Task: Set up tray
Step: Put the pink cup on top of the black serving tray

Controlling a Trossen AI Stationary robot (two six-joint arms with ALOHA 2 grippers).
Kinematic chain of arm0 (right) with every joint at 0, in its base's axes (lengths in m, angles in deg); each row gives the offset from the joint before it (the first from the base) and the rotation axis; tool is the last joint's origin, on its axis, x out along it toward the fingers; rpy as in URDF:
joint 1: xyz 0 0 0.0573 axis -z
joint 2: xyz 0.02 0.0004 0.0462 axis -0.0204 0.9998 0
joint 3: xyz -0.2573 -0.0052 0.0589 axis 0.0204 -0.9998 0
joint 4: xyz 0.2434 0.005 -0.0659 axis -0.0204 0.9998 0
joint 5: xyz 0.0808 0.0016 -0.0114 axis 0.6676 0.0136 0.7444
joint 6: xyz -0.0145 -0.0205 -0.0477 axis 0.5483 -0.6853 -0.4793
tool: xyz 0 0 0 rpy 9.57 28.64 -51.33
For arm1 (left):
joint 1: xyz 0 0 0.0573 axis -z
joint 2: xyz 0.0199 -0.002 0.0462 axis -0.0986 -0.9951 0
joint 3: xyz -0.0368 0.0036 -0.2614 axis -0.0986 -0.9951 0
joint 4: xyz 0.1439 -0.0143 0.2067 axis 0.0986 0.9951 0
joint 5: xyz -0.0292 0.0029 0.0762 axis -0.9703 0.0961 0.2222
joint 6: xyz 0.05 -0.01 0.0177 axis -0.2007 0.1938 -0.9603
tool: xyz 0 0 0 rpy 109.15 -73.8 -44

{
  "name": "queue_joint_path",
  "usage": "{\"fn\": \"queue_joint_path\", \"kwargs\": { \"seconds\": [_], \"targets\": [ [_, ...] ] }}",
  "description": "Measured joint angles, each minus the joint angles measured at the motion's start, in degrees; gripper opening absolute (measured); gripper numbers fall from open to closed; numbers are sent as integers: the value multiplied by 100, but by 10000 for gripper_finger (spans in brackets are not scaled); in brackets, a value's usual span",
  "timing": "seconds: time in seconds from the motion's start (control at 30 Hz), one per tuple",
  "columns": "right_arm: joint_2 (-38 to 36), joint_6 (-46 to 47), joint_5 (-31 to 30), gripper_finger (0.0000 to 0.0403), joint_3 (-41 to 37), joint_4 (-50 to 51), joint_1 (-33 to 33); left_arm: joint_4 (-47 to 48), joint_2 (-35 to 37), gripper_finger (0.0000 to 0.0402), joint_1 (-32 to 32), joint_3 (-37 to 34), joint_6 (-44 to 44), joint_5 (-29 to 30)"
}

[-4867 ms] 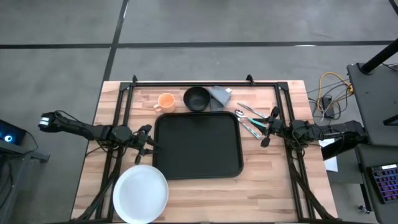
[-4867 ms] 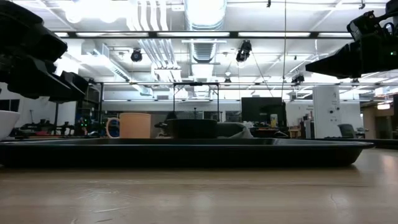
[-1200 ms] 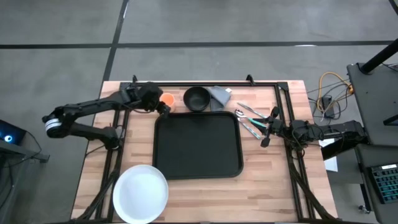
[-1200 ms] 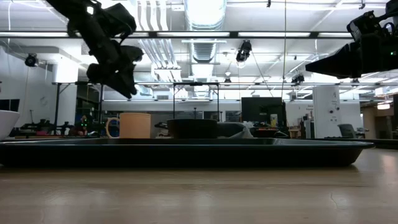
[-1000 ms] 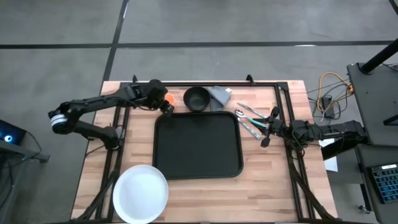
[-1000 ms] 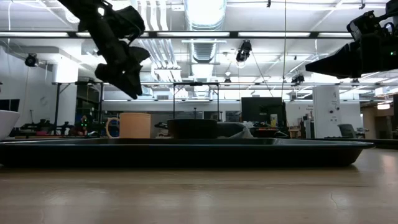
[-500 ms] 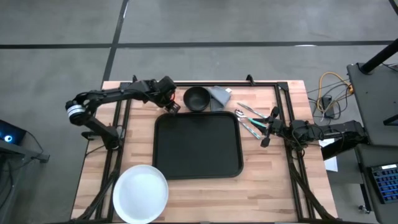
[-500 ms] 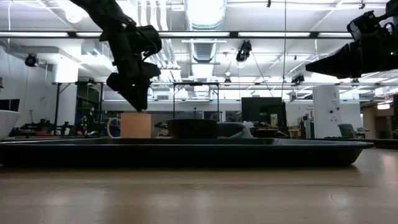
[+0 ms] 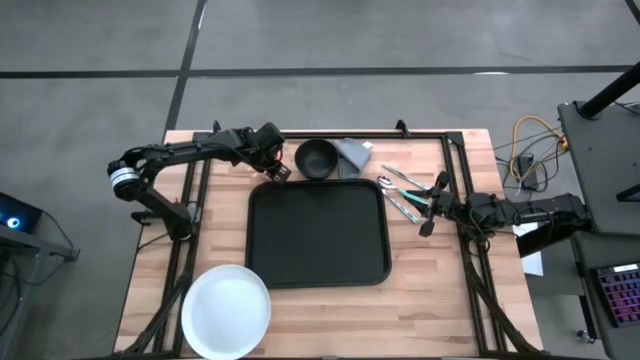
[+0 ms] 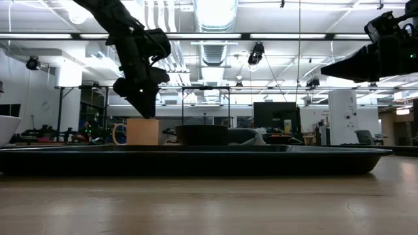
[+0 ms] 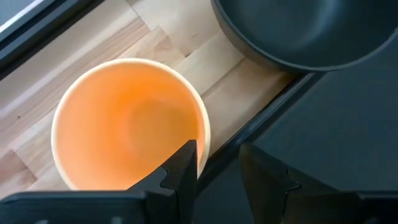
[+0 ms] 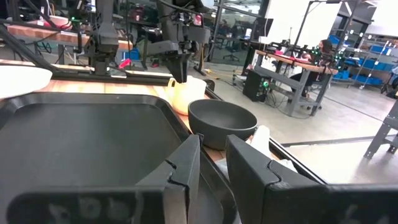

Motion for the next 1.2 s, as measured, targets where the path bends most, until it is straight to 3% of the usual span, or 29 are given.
{"fn": "queue_joint_path", "kwargs": {
  "seconds": [1.2],
  "targets": [
    [-2,-2,0,68,-2,0,-2,-404,-9,102,-95,-575,-404,19]
  ]
}}
